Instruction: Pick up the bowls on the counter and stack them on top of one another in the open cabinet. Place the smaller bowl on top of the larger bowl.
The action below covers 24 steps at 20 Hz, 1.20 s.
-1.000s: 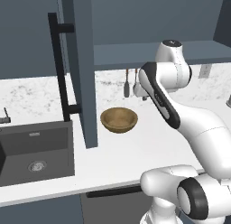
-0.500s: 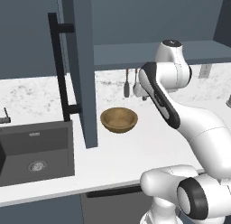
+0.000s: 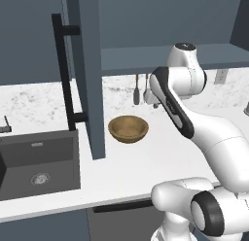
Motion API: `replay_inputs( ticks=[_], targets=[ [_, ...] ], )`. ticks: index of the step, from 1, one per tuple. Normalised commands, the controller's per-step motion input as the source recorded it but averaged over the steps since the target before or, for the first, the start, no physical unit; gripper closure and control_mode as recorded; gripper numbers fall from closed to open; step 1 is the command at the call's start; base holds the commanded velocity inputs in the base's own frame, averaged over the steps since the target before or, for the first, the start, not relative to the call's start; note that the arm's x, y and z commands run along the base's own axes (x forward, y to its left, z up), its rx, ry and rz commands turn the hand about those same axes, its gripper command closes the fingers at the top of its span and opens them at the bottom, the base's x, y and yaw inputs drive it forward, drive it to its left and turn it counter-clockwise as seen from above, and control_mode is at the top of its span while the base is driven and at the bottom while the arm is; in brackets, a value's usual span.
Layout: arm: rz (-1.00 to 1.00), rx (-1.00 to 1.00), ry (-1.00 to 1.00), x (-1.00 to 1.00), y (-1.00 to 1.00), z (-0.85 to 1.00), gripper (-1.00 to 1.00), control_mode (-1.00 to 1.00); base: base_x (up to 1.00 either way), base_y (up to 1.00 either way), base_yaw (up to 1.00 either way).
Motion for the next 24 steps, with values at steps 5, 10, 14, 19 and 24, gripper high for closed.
replay_inputs(
  ticks=[5,10,14,19,24],
  targets=[
    [0.00,-0.02,0.02,0.07,-0.05,-0.17,-1.00,-1.00,0.00,0.00,0.00],
    [0.00,0.01,0.00,0.16,-0.28,-0.30,-1.00,-1.00,0.00,0.00,0.00],
    [0.00,0.01,-0.02,0.14,-0.64,-0.34,-1.00,-1.00,0.00,0.00,0.00],
    [0.00,0.00,-0.01,0.38,-0.51,-0.40,-1.00,-1.00,0.00,0.00,0.00],
    [0.01,-0.01,0.00,0.16,-0.14,-0.26,-1.00,-1.00,0.00,0.00,0.00]
  ],
)
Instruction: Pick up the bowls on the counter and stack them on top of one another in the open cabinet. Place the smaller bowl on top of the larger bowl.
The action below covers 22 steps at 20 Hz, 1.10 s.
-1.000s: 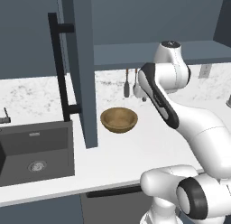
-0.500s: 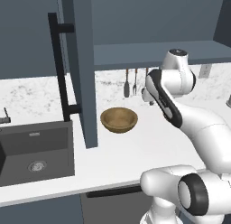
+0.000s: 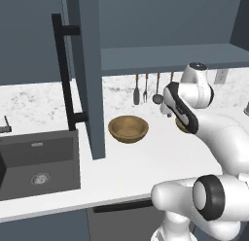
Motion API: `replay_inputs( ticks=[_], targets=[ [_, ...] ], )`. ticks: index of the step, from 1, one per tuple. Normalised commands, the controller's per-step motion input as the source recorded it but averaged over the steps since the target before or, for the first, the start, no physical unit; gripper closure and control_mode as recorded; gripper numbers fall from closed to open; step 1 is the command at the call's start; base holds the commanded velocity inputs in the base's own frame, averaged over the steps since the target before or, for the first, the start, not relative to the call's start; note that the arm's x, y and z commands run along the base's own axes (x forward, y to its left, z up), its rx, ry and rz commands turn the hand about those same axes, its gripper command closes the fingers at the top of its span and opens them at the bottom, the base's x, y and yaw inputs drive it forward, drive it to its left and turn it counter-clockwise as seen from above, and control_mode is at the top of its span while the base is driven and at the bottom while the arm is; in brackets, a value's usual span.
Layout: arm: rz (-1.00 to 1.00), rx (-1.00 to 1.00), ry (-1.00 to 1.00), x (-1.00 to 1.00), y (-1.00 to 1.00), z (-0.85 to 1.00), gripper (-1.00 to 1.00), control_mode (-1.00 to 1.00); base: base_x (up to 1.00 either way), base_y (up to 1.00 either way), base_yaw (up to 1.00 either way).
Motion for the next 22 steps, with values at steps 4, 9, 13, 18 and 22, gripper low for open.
replay_inputs(
  ticks=[4,9,13,18,22],
  targets=[
    [0.06,-0.01,0.00,0.30,-0.28,-0.19,-1.00,-1.00,0.00,0.00,0.00],
    [0.02,-0.05,0.01,0.49,-0.67,-0.43,-1.00,-1.00,0.00,0.00,0.00],
    [0.00,-0.05,0.03,0.40,-0.77,-0.56,-1.00,-1.00,0.00,0.00,0.00],
    [0.00,-0.05,0.01,0.41,-0.47,-0.60,-1.00,-1.00,0.00,0.00,0.00],
    [0.00,-0.06,0.01,0.44,-0.24,-0.61,-1.00,-1.00,0.00,0.00,0.00]
  ],
)
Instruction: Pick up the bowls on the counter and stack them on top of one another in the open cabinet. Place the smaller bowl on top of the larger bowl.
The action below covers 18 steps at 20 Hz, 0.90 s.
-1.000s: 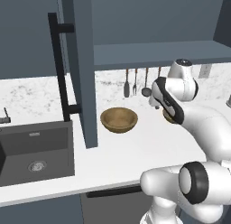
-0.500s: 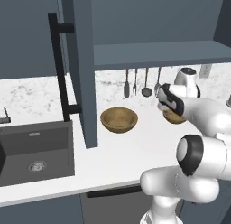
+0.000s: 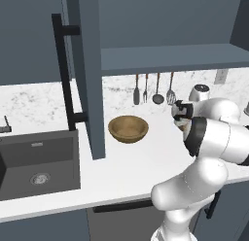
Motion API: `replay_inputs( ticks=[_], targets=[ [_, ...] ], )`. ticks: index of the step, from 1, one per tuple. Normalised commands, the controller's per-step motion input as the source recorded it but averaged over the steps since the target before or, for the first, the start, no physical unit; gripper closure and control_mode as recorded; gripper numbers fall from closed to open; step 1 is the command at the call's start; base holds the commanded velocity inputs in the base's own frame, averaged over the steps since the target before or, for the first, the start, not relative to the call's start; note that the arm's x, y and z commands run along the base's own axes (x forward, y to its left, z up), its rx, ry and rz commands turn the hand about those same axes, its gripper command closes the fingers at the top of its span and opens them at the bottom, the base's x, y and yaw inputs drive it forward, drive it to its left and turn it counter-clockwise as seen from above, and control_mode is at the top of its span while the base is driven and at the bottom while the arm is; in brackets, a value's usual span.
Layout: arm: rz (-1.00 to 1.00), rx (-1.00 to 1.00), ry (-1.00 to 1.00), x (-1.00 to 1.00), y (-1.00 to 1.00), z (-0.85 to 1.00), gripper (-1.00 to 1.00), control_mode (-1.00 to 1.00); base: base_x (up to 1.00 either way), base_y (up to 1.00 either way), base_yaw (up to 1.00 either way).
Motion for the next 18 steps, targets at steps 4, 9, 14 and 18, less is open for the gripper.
replay_inputs(
  ticks=[4,9,14,18],
  targets=[
    [0.00,-0.07,0.00,0.53,-0.13,-0.52,-1.00,-1.00,0.00,0.00,0.00],
    [0.00,-0.04,0.01,0.64,-0.03,-0.37,-1.00,-1.00,0.00,0.00,0.00],
    [0.00,-0.01,0.00,0.51,-0.12,-0.30,-1.00,-1.00,0.00,0.00,0.00],
    [0.00,0.00,0.00,0.35,-0.18,-0.25,-1.00,-1.00,0.00,0.00,0.00]
  ],
)
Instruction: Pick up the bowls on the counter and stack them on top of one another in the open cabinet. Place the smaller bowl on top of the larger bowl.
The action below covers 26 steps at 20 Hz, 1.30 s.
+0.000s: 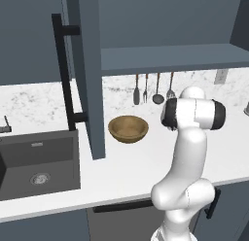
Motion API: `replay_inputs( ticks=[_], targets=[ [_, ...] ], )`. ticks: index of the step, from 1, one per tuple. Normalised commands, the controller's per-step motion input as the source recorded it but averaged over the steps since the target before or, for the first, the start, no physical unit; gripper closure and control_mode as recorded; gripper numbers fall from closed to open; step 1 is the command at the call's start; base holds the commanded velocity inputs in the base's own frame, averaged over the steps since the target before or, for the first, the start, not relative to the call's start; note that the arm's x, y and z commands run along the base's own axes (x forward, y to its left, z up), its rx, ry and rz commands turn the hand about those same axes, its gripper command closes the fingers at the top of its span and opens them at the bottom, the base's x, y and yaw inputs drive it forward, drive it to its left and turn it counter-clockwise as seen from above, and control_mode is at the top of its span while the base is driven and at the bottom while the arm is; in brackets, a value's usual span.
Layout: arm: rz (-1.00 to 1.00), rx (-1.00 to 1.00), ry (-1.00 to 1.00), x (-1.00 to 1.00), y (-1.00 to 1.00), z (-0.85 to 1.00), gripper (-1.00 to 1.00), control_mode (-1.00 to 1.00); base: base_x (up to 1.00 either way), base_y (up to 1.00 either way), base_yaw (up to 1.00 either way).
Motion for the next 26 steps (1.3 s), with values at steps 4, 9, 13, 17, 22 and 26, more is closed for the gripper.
replay_inputs(
  ticks=[4,9,13,17,22,26],
  targets=[
    [0.00,-0.02,0.00,0.18,-0.01,-0.27,1.00,-1.00,0.00,0.00,0.00],
    [0.00,-0.02,0.00,0.06,0.00,-0.16,1.00,-1.00,0.00,0.00,0.00],
    [0.00,0.00,0.00,-0.01,0.00,0.17,1.00,-1.00,0.00,0.00,0.00],
    [0.00,0.01,0.00,-0.16,0.08,0.80,1.00,-1.00,0.00,0.00,0.00],
    [0.11,0.03,0.00,-0.33,0.55,0.85,1.00,-1.00,0.00,0.00,0.00],
    [0.15,0.05,0.00,-0.30,1.00,0.36,1.00,-1.00,0.00,0.00,0.00]
  ],
)
